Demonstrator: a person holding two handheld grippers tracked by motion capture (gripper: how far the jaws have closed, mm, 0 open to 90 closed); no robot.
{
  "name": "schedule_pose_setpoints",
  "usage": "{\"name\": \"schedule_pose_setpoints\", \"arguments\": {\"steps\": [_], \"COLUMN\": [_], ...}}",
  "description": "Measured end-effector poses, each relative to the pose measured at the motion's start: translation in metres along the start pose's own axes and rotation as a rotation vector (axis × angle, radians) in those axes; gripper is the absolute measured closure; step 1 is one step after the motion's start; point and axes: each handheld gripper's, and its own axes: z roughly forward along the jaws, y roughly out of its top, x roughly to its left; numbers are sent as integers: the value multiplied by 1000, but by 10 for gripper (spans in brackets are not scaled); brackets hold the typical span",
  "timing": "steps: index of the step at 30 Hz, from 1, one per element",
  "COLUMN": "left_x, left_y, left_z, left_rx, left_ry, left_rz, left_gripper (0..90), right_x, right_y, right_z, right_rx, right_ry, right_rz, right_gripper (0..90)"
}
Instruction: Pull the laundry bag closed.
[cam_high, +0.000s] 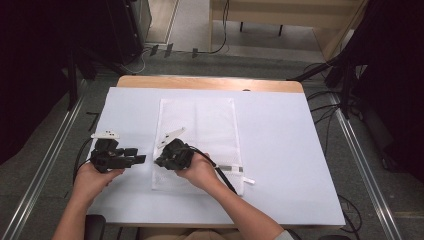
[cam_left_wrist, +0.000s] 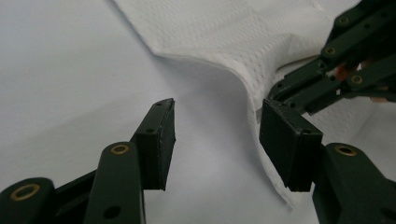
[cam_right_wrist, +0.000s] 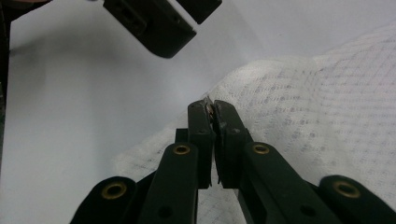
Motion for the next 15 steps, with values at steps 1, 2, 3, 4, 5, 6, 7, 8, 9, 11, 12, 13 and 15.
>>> {"name": "schedule_pose_setpoints", "arguments": {"steps": [1, 2, 3, 4, 5, 6, 7, 8, 9, 11, 12, 13, 15], "left_x": [-1, -3, -4, -5, -6, -8, -8, -9, -10, -12, -12, -13, -15], "left_y": [-1, -1, -1, -1, -1, -1, -1, -1, -1, -2, -2, -2, -1], "left_z": [0, 1, 2, 3, 5, 8, 8, 10, 11, 14, 14, 16, 19], "left_rx": [4, 2, 4, 8, 11, 31, 31, 42, 51, 57, 62, 69, 85], "left_ry": [-11, -27, -41, -49, -60, -75, -75, -81, -83, -90, -91, -99, -102], "left_rz": [7, 12, 23, 26, 30, 34, 34, 41, 53, 60, 59, 64, 81], "left_gripper": [464, 469, 475, 477, 483, 496, 505, 505, 530, 548, 548, 556, 572], "right_x": [0, -1, -1, -2, -1, -2, -2, -2, -3, -2, -2, -2, -1], "right_y": [1, 2, 4, 5, 6, 8, 8, 8, 9, 11, 11, 12, 14], "right_z": [-1, -2, -3, -5, -5, -6, -6, -6, -7, -9, -9, -10, -12], "right_rx": [3, 5, 1, -5, -7, 0, 1, 1, -3, -6, -6, -10, -9], "right_ry": [2, 0, 1, 4, 5, 4, 1, 1, 9, 8, 8, 11, 13], "right_rz": [1, 0, 2, 2, 7, -1, -1, -1, 3, 1, 1, 0, -7], "right_gripper": [881, 881, 881, 881, 881, 881, 881, 881, 881, 881, 881, 881, 881]}}
